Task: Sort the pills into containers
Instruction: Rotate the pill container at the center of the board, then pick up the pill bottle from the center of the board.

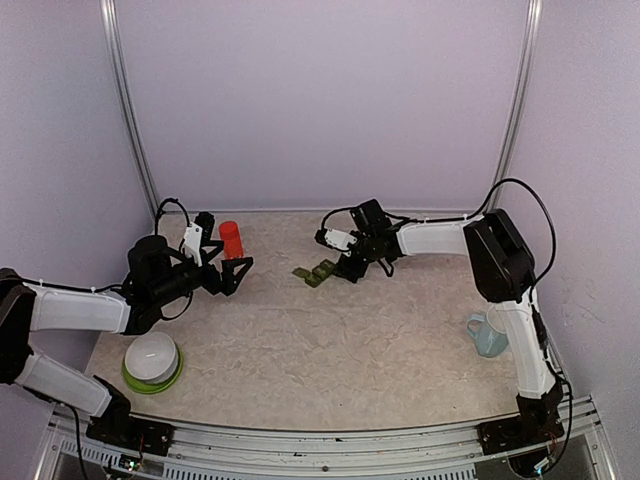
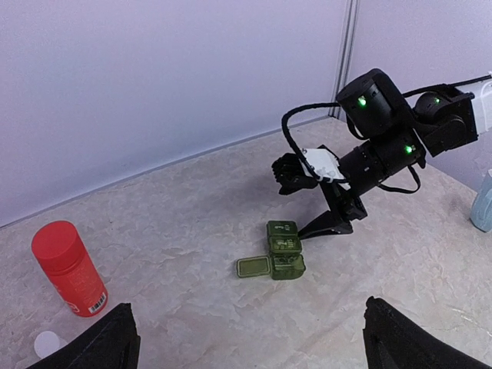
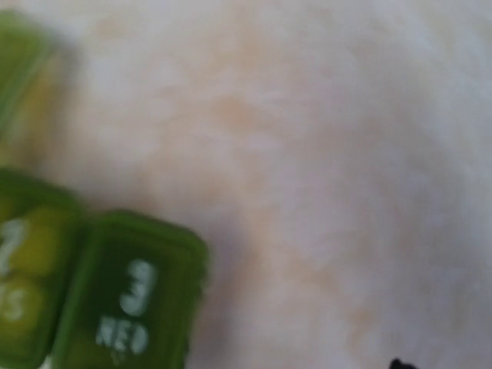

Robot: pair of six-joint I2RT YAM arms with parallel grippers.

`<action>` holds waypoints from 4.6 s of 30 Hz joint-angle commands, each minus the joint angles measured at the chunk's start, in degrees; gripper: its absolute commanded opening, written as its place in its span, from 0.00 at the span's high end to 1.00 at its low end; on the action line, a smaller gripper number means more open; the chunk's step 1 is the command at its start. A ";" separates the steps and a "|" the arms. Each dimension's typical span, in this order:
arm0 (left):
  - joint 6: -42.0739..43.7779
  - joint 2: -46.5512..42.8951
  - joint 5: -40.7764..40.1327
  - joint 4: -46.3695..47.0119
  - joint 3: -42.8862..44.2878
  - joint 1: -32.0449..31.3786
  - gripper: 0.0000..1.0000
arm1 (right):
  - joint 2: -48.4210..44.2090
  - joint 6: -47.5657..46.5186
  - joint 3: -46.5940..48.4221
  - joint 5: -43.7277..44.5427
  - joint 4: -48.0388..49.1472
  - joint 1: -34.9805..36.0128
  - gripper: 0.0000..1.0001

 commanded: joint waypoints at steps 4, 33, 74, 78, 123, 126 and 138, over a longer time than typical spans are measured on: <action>-0.58 0.14 0.82 1.74 -0.48 0.38 0.01 | 6.17 6.18 8.83 3.02 0.26 -0.42 0.20; -6.08 0.38 -15.80 -5.51 4.47 1.29 0.01 | 2.34 11.91 7.43 3.29 10.01 -0.02 0.00; -15.13 29.62 -22.69 -36.53 33.88 13.43 0.03 | -22.07 38.22 -21.44 -3.71 14.56 -2.44 0.00; -15.56 31.91 -20.27 -37.28 35.21 13.47 0.09 | -22.25 37.21 -21.59 -5.97 14.37 -2.44 0.00; -14.02 29.79 -22.03 -39.93 33.40 12.35 0.63 | -21.04 35.90 -20.49 -9.82 13.18 -2.44 0.01; -13.93 29.57 -22.61 -40.18 33.10 10.41 0.58 | -20.97 35.90 -20.45 -10.01 13.15 -2.44 0.01; -14.16 28.89 -24.11 -40.38 32.09 10.06 0.59 | -20.72 35.90 -20.19 -10.61 12.81 -2.44 0.01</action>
